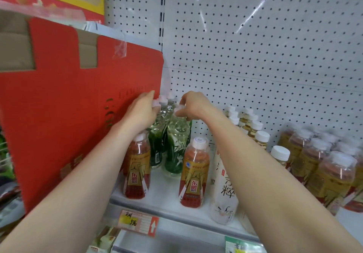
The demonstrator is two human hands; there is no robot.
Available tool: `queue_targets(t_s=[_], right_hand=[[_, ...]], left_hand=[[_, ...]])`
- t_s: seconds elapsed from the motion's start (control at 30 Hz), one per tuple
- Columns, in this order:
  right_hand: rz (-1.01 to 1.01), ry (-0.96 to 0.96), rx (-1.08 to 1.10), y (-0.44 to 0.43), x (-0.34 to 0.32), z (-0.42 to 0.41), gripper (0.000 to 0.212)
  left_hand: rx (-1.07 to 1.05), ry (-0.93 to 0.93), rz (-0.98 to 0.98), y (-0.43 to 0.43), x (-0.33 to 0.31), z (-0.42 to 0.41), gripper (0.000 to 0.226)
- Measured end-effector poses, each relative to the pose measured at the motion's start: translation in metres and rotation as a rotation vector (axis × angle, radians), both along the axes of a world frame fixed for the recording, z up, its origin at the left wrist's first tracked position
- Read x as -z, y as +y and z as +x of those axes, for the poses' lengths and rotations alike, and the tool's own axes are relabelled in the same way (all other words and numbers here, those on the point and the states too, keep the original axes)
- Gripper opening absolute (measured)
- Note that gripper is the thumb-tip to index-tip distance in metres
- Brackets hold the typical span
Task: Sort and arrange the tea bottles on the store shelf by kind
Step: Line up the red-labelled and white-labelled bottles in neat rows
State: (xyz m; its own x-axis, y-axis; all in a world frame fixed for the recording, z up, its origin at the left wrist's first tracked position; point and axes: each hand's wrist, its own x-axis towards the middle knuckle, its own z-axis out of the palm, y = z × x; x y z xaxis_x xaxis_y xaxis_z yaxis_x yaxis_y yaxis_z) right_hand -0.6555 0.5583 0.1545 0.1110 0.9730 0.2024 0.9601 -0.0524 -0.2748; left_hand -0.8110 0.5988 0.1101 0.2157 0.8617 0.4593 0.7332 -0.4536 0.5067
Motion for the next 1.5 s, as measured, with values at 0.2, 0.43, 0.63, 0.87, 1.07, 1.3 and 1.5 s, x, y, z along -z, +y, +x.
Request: queue_targets(t_s=[0.2, 0.43, 0.63, 0.87, 1.07, 1.3, 1.5], right_hand=[[-0.022, 0.007, 0.010, 0.018, 0.001, -0.001, 0.048], [0.047, -0.031, 0.045, 0.029, 0.010, 0.000, 0.044], [0.035, -0.024, 0.031, 0.010, 0.008, -0.003, 0.060], [0.141, 0.123, 0.057, -0.070, 0.053, -0.002, 0.059], [0.500, 0.486, 0.089, -0.104, 0.124, -0.019, 0.082], [0.474, 0.623, 0.160, -0.100, 0.153, -0.027, 0.082], [0.511, 0.591, 0.017, -0.107, 0.134, -0.030, 0.071]], left_hand=[[-0.066, 0.154, -0.063, 0.026, -0.005, 0.017, 0.044], [-0.137, 0.081, 0.004, 0.020, -0.003, 0.014, 0.043], [-0.052, 0.124, 0.029, 0.002, 0.000, 0.001, 0.045], [-0.055, -0.227, 0.264, -0.058, 0.054, -0.018, 0.050], [-0.093, -0.500, 0.097, -0.079, 0.103, -0.021, 0.082], [-0.080, -0.509, -0.098, -0.081, 0.130, -0.031, 0.072], [-0.018, -0.595, 0.044, -0.110, 0.108, -0.035, 0.065]])
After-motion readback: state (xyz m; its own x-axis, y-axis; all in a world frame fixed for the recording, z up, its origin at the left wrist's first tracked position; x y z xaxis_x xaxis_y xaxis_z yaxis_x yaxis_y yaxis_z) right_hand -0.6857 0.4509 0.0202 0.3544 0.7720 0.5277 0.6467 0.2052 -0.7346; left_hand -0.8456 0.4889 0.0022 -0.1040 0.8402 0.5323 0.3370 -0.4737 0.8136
